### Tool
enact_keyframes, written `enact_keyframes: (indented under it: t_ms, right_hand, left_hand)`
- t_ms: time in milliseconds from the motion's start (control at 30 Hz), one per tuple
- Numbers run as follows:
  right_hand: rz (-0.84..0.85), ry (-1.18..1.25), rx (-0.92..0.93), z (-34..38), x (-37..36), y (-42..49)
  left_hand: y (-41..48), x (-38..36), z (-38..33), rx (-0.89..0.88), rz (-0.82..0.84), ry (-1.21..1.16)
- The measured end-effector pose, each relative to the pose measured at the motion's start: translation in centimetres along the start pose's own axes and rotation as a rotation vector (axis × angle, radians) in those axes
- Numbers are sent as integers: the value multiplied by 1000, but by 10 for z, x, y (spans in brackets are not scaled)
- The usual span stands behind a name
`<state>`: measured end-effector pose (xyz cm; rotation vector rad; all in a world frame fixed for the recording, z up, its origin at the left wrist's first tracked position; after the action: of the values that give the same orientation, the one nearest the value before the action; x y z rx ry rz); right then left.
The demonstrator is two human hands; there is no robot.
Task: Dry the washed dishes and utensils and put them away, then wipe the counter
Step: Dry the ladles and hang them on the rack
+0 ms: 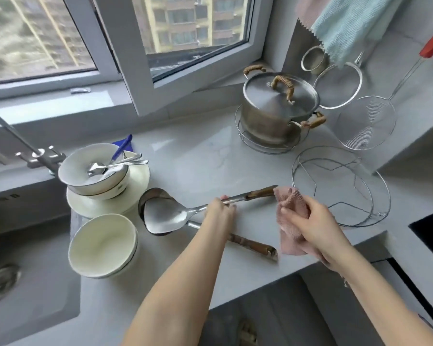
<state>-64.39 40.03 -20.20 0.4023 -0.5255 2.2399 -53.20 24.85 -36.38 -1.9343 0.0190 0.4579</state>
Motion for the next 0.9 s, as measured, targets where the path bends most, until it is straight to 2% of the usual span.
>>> enact_keyframes:
  t_ms: [67,133,300,633,767,900]
  right_hand:
    - [62,8,18,2,1,17]
    - [118,-6,55,9,3,31]
    - [171,-42,169,32,8,47]
    - [201,-77,424,112,7,34]
    - [321,-29,475,155,-15,6]
    - [398,167,516,201,-69,-31]
  left_hand:
    - [3,14,-9,-54,-139,-47]
    - [2,24,-6,-75,-184,-104]
    - [-44,27,5,-86,-19,-113]
    - [-164,31,-8,73,207,-138]
    - [-201,51,-37,34,242,16]
    - [-228,92,-81,-52,231,190]
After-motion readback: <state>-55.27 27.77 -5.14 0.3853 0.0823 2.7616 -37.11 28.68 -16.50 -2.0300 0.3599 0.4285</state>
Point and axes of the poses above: each hand's wrist, its own y-axis towards the middle knuckle, its own x-axis out of the back of the hand, z = x × y, the point moved 10 cm from there along y, towards the middle knuckle, and after that the axes turned 3 degrees about -z, right-handed, at the moved point
